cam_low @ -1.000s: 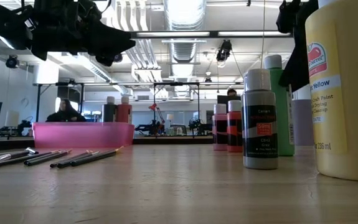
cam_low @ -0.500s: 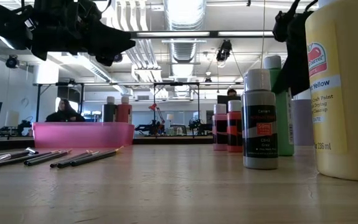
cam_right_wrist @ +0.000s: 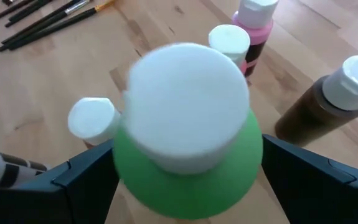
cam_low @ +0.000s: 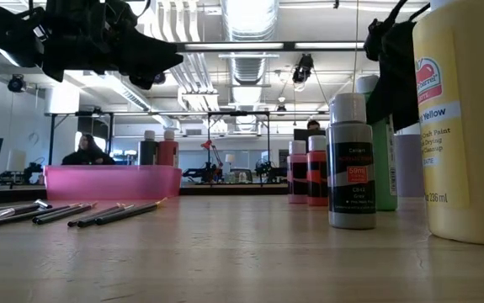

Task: Pick & Place Paint Supplies
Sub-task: Put the large green paint bottle into the pink bin

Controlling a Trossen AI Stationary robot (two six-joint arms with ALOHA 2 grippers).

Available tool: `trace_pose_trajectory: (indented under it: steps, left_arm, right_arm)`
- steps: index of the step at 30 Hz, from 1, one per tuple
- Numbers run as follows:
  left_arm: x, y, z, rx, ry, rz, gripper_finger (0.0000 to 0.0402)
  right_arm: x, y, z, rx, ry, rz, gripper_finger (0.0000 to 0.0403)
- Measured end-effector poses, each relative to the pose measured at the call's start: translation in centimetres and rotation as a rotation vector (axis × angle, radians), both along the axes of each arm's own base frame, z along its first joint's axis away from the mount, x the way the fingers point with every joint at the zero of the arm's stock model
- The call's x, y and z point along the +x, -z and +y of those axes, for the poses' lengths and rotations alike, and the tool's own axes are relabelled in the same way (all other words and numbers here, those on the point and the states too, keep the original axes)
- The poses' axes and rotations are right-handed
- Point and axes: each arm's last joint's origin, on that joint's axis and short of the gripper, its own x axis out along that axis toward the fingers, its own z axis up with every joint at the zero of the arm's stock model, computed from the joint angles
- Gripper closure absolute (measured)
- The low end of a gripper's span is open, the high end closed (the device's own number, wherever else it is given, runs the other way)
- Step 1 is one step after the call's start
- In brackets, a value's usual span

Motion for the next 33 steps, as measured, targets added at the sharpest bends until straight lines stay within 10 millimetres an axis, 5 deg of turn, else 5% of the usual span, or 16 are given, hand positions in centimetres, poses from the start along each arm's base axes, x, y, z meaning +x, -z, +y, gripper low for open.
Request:
trace_pose_trajectory:
  steps: [21, 33]
  left_arm:
    - [0.0, 0.0, 0.0, -0.001, 0.0, 0.002, 0.0234]
    - [0.0, 0.0, 0.0, -0.001, 0.0, 0.002, 0.0234]
  right_arm:
    - [-0.7, 2.0, -0.2, 0.021, -0.011, -0.049, 0.0096]
    - [-0.8, 2.5, -0.3, 0.001, -0.034, -0.079, 0.0079]
